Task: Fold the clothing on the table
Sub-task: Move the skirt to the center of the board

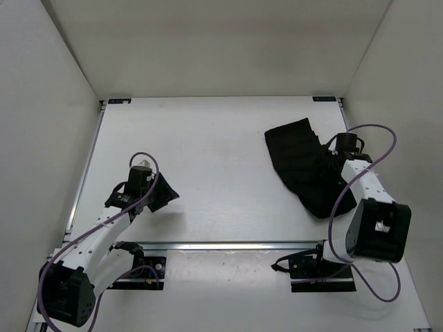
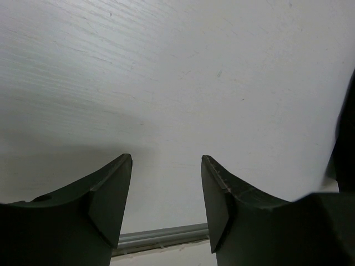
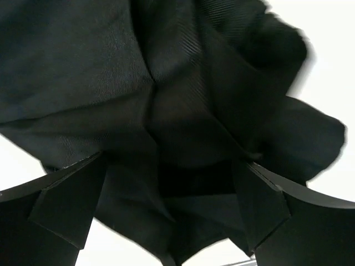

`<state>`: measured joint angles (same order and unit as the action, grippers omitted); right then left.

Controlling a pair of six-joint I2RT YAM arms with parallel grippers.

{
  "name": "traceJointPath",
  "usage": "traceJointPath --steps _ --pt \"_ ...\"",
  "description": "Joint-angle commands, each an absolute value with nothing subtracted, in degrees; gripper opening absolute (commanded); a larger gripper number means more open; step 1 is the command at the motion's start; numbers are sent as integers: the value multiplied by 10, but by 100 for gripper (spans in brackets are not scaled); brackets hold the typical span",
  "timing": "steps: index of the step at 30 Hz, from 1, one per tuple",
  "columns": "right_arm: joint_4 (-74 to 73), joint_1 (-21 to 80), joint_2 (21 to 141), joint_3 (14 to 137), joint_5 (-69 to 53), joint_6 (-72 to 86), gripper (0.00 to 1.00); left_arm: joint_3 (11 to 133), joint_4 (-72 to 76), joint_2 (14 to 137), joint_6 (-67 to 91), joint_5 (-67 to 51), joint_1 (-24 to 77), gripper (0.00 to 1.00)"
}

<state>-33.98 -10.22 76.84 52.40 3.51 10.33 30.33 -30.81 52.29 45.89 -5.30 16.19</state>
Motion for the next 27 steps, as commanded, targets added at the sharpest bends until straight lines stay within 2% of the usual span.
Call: traceJointPath --steps 1,2,3,4,5,6,10,15,20,23,27 --pt "-315 -90 822 535 50 101 90 301 -301 515 447 -62 149 64" --pt "-311 -84 833 534 49 102 90 301 -301 512 447 -63 149 64" --pt "-316 -76 853 537 46 101 84 301 -303 512 446 -61 147 64" --pt "-323 -73 872 545 39 100 54 301 -305 509 443 -60 147 64" --pt "-338 -64 880 555 33 101 34 301 -305 510 446 -62 145 64" --pt "-342 -53 875 564 26 105 1 298 -307 510 446 -65 143 64" --pt "-338 -11 790 645 -39 135 0 298 -299 510 449 -64 146 64" --pt "-215 31 677 772 -194 220 0 322 -298 518 452 -68 147 64" --pt "-228 114 678 924 -182 207 0 375 -309 529 435 -76 124 65" --pt "-243 111 668 913 -193 224 0 408 -315 533 432 -76 111 64" --pt "-307 105 635 814 -187 229 0 445 -323 541 424 -82 95 64"
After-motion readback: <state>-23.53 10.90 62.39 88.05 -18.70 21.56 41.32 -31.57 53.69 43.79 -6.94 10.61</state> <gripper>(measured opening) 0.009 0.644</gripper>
